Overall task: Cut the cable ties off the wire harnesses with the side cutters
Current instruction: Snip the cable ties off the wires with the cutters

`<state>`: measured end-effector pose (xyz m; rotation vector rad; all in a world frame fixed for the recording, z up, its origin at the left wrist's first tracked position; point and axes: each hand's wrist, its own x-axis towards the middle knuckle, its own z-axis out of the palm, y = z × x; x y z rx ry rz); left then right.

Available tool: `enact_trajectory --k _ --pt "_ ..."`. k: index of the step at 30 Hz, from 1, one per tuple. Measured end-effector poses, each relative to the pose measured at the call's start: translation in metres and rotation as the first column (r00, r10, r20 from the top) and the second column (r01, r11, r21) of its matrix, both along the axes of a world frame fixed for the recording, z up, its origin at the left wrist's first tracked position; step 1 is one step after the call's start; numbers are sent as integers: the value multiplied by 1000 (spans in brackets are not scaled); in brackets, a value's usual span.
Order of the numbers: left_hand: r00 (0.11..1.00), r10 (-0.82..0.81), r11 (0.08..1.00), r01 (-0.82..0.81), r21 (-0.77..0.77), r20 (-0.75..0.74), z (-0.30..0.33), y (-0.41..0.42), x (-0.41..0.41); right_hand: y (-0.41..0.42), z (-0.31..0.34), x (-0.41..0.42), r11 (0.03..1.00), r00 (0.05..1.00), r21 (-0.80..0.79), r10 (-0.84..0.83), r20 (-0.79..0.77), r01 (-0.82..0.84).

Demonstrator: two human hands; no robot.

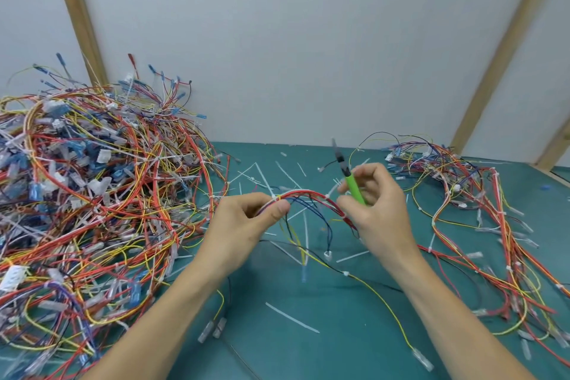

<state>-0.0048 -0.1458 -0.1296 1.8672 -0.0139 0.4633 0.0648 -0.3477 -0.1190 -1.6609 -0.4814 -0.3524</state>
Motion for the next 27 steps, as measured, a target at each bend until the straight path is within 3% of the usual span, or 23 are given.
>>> enact_trajectory --k 3,6,10,14,18,22,27 --pt "994 86 995 -82 -56 74 -1 6 2 -10 15 1 979 991 162 -129 14 126" --pt "982 139 990 -135 -46 125 -1 6 3 -22 34 -5 966 986 240 -125 108 96" --pt "948 253 967 -256 -5 191 -1 2 3 -19 42 -19 1000 985 -10 8 175 -7" --pt "953 254 958 -271 92 163 -3 2 2 -11 36 -26 959 977 -282 84 196 -26" --pt "906 266 911 -348 221 328 5 -4 -5 -15 35 -23 899 972 -431 166 163 -81" --pt "837 306 841 -461 283 454 6 -6 -5 -18 34 -19 875 970 -480 166 179 -61" --pt "931 103 945 -201 258 350 -5 -7 1 0 29 -26 966 980 -259 34 197 19"
